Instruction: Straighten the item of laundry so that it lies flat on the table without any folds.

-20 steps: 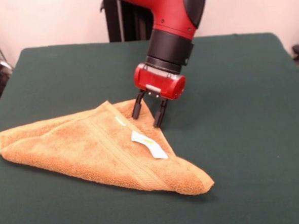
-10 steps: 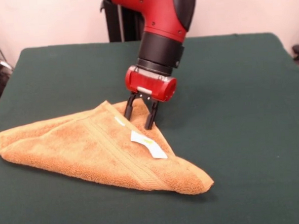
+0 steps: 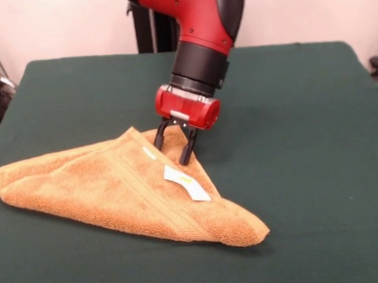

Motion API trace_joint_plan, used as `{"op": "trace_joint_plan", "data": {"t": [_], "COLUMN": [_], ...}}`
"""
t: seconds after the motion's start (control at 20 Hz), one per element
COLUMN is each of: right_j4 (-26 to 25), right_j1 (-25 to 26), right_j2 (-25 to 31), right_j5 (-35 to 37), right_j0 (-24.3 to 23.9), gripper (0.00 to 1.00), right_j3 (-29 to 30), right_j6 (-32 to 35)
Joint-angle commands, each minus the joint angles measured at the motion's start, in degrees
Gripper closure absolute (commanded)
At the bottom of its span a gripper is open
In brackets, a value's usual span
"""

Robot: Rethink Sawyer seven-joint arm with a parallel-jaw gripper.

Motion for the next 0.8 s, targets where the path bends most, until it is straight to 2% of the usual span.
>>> {"op": "trace_joint_plan", "data": {"t": [0.05,0.35,0.8], "right_j4": [1.48,2.59,0.09], "right_j1": [5.19,6.21,10.27], "right_j2": [-0.95,-4.96,-1.74], "right_j5": [-6.04,-12.67,-13.42], "right_j0": [1.29,2.77,-0.5], "gripper": [0.0,0.0,0.0], "right_j3": [-4.08,-4.36,-9.59], "right_j6": [3.6,2.48,3.74]}}
